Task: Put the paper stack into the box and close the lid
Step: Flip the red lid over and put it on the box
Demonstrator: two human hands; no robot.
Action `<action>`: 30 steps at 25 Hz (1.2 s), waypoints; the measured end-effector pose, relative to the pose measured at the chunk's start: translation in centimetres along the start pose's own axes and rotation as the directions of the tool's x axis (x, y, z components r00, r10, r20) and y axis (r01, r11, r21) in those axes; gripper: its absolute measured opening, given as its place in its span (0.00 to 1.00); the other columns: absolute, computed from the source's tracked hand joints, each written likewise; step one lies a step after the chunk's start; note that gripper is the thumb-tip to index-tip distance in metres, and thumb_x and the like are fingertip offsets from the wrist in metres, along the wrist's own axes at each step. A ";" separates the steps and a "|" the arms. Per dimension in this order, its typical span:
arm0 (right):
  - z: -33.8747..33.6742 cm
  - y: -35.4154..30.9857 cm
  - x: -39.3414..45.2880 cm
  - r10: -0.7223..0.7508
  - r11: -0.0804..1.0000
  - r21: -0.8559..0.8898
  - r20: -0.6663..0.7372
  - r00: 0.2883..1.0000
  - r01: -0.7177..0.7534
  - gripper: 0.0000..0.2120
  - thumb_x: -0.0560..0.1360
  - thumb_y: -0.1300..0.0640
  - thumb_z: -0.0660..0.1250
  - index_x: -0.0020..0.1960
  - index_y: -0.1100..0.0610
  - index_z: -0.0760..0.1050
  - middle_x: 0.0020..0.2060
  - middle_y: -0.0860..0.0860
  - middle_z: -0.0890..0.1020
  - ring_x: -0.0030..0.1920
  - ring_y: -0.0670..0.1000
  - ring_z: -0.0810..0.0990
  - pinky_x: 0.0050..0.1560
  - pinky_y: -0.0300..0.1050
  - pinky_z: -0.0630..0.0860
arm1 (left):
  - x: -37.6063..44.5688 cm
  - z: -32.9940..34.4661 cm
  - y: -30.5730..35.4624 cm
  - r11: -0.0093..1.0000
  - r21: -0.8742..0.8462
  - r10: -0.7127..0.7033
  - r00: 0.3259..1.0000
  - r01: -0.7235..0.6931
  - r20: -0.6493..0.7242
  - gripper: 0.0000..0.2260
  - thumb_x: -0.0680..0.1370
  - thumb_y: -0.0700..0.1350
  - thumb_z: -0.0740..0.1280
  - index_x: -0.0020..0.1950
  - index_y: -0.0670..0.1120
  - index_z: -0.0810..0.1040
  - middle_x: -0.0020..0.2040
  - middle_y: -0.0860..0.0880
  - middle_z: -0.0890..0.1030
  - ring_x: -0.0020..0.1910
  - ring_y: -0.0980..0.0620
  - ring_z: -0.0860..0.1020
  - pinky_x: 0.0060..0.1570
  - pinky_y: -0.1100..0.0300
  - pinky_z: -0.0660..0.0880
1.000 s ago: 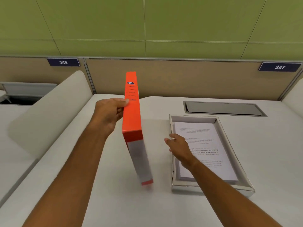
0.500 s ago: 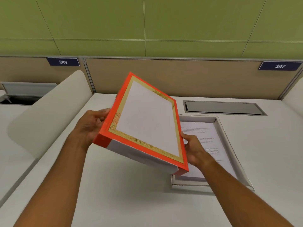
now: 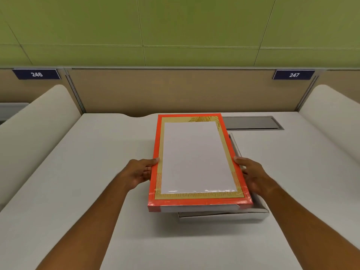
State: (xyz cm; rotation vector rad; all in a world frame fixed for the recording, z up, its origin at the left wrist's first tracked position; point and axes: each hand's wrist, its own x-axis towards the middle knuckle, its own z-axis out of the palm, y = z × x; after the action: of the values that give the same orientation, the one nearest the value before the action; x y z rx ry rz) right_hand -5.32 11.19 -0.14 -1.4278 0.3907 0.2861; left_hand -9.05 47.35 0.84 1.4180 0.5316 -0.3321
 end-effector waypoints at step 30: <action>-7.6 0.2 4.8 0.048 0.927 -0.365 -0.107 0.993 -0.084 0.12 0.76 0.54 0.70 0.53 0.61 0.78 0.48 0.59 0.84 0.46 0.61 0.84 0.48 0.57 0.82 | 3.1 9.8 -3.6 0.977 0.206 0.008 0.955 0.056 -0.297 0.11 0.74 0.45 0.73 0.50 0.38 0.79 0.45 0.40 0.85 0.41 0.43 0.85 0.44 0.49 0.83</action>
State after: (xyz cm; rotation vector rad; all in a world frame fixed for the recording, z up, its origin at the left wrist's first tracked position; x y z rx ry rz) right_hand -1.70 3.47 -3.09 -1.8056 0.4827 0.3601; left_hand -6.88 37.49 -3.24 1.6836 0.7774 -0.1990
